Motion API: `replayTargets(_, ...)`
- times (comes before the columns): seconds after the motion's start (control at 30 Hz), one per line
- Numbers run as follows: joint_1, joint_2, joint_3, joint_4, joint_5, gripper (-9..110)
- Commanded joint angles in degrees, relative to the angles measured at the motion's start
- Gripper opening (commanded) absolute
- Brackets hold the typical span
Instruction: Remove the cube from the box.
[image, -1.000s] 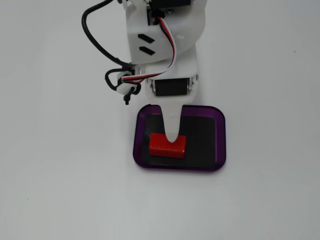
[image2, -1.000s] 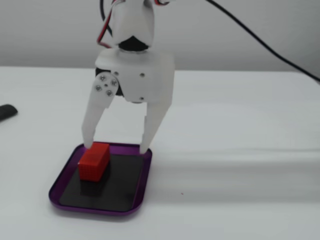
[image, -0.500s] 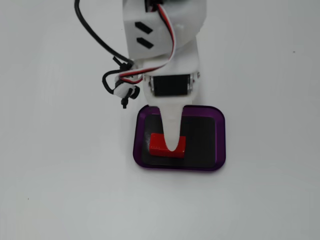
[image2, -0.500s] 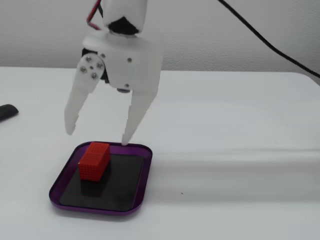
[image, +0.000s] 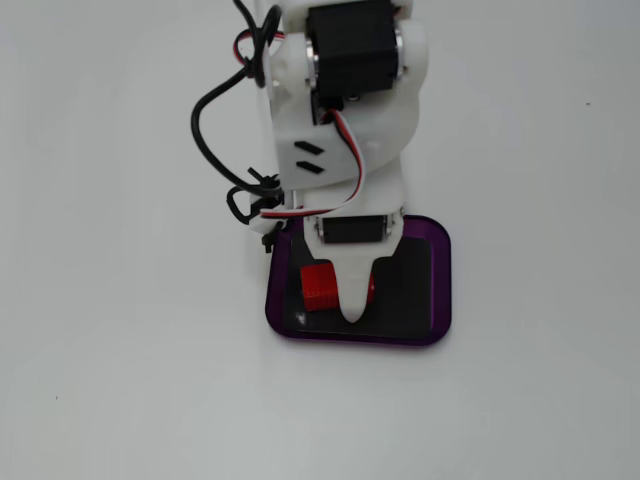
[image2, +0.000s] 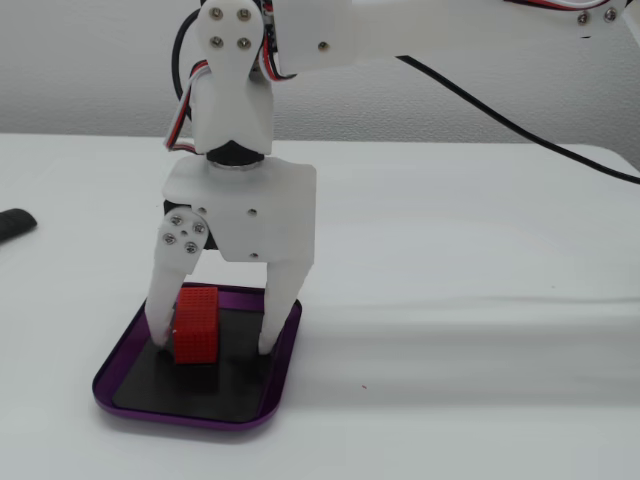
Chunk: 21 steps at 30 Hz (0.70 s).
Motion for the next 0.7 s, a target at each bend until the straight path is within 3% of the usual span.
replayTargets(0.0,0.0,0.35,-1.23,-0.88,0.18,16)
replayTargets(0.13,0.09,0.44,-1.23,-0.97,-0.09,2)
replayTargets(0.43,-0.18,1.05,-2.55,0.0,-0.44,0)
replayTargets(0.67,0.26,6.77,-11.43,9.32,-0.53,0)
